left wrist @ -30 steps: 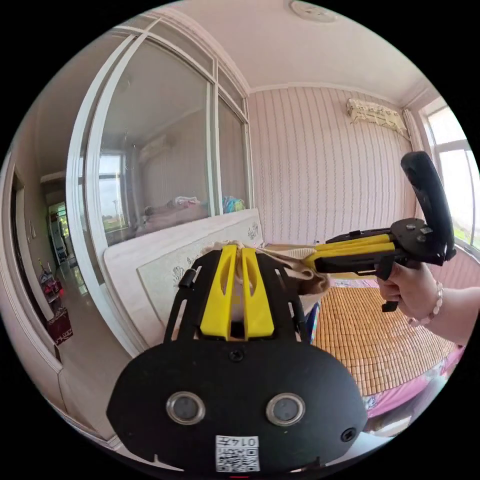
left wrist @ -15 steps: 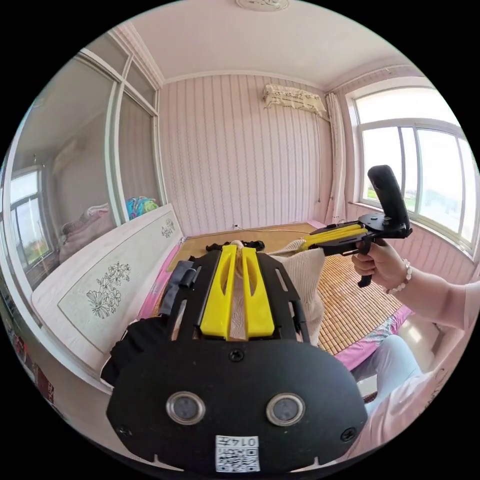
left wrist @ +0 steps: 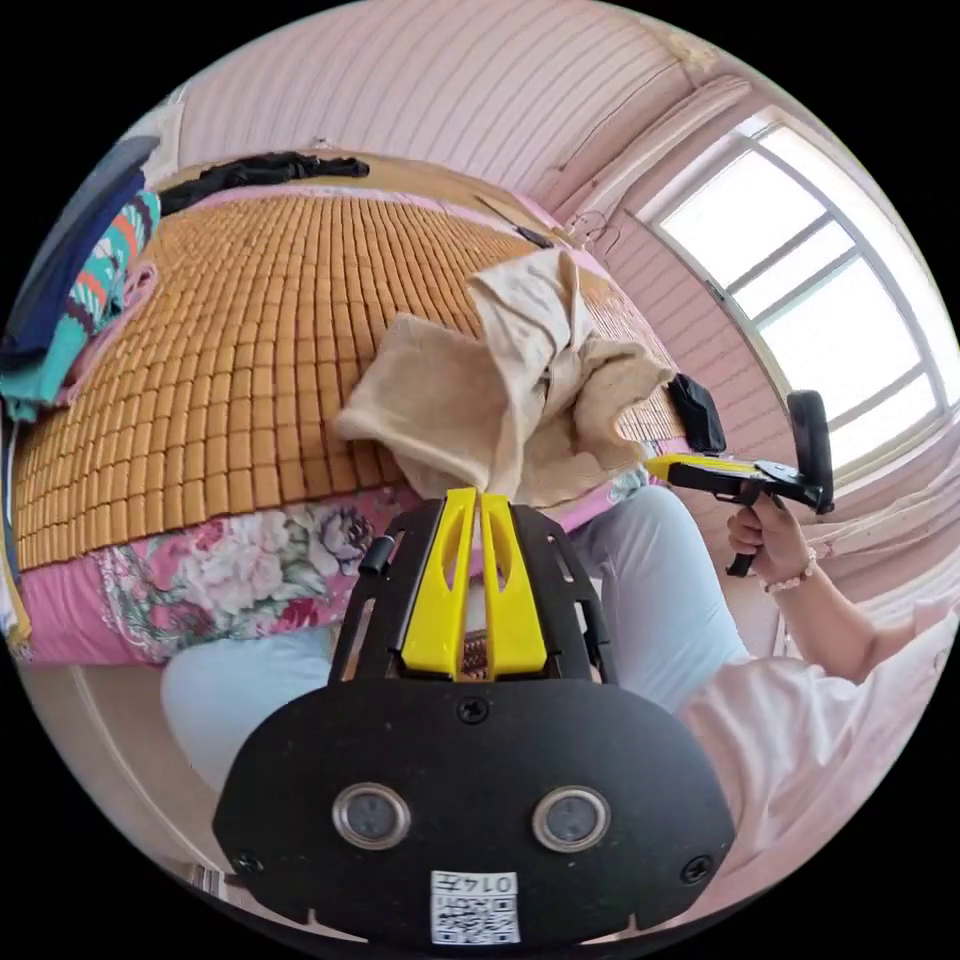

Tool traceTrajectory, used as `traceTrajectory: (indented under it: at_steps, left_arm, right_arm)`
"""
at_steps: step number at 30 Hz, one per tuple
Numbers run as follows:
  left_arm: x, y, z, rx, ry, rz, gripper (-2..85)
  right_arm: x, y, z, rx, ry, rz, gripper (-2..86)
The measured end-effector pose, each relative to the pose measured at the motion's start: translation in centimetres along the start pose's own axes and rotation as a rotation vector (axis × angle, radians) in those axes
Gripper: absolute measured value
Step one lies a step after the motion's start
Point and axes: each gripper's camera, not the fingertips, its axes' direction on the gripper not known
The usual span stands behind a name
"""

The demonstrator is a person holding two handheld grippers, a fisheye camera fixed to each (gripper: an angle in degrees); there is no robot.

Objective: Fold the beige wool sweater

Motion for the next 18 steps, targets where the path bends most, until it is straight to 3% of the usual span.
traceTrajectory:
  at_steps: [6, 9, 13, 18]
  left_arm:
    - [1.3, -1.2, 3.0, -0.014, -0.022, 0.018, -1.0]
    - [1.5, -2.5, 3.1, -0.008, -0.063, 0.056, -1.0]
    - [0.6, -4.3, 3.1, 0.004, -0.033, 0.025, -1.0]
    - [0.0, -9.7, 0.7, 0.126, -0.027, 0.038, -1.0]
  right_arm:
    - [4.8, -0.4, -1.8, 0.083, -0.005, 0.104, 2.1]
    - [6.8, -1.2, -1.9, 0.154, -0.001, 0.141, 8.5]
    - [8.4, -4.0, 1.6, 0.043, -0.003, 0.163, 12.9]
    - [9.1, -6.7, 8.2, -0.206, 0.154, 0.097, 3.5]
